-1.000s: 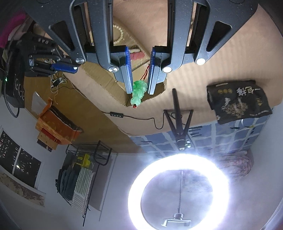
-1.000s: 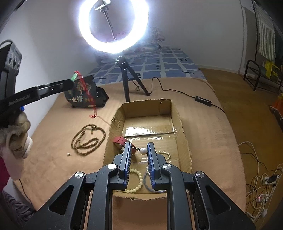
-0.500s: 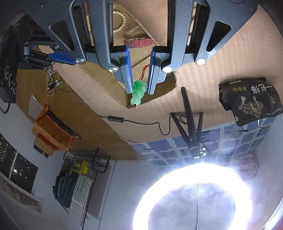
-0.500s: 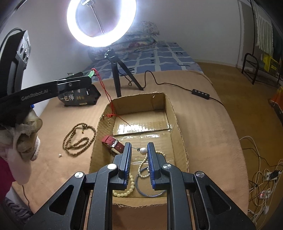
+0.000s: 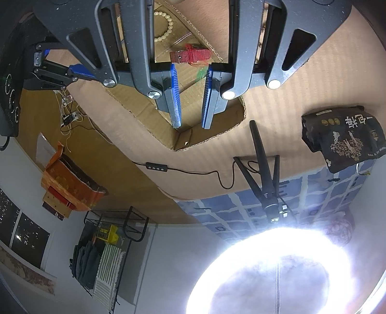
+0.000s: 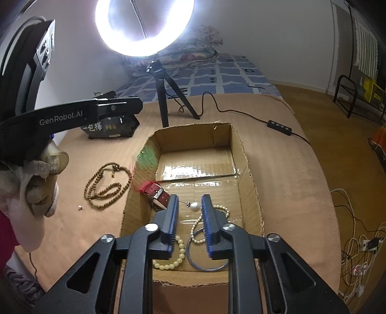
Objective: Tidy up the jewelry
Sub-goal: 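Lower the jade pendant into the box and open the left tool while the right tool releases the earring, then move the left tool to the second pearl earring while the right tool moves to the wooden bead mala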
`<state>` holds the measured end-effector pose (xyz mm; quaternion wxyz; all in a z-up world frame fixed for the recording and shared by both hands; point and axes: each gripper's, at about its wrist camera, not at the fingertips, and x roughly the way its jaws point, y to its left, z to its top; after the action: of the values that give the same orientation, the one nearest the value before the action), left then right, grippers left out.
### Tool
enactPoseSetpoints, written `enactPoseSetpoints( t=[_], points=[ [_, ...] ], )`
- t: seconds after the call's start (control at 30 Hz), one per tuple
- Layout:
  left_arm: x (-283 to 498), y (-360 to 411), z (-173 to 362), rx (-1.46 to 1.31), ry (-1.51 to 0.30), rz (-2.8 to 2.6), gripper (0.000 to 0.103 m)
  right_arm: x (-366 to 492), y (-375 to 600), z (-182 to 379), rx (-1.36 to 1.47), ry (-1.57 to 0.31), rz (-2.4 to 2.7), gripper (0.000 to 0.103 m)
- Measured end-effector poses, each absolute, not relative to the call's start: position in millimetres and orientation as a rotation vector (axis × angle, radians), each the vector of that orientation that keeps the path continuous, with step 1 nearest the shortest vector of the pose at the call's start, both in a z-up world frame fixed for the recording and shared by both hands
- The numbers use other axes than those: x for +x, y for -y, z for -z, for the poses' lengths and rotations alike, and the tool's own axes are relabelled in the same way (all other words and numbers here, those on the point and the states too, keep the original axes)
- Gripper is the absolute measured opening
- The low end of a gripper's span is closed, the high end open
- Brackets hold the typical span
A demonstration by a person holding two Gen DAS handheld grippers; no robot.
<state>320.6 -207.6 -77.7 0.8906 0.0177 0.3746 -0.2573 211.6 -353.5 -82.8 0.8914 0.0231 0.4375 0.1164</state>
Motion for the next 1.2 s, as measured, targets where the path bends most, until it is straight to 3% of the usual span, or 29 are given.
enactPoseSetpoints(
  t=[0.07, 0.13, 0.33, 0.73, 0.87, 1.03, 1.2],
  points=[
    [321.1, 207.4, 77.7, 0.037, -0.779, 0.536, 0.017, 211.4, 352.2, 83.8, 0.037, -0.906, -0.233, 0.05],
    [320.9, 207.3, 78.0, 0.041, -0.778, 0.542, 0.031, 210.3, 351.7, 83.2, 0.027, -0.897, -0.22, 0.058],
    [318.6, 205.6, 77.9, 0.051, -0.774, 0.54, 0.032, 209.5, 352.2, 82.2, 0.021, -0.892, -0.209, 0.063],
    [314.4, 194.4, 71.8, 0.051, -0.766, 0.534, 0.032, 207.5, 350.4, 81.6, 0.011, -0.891, -0.205, 0.064],
    [311.7, 182.8, 68.4, 0.044, -0.759, 0.53, 0.043, 206.2, 350.5, 80.7, 0.011, -0.889, -0.198, 0.064],
    [308.4, 160.7, 62.4, 0.048, -0.748, 0.505, 0.044, 204.4, 350.3, 78.1, 0.012, -0.881, -0.17, 0.078],
    [305.0, 122.6, 55.7, 0.039, -0.745, 0.478, 0.044, 205.1, 348.7, 76.3, 0.009, -0.896, -0.154, 0.079]
  ],
)
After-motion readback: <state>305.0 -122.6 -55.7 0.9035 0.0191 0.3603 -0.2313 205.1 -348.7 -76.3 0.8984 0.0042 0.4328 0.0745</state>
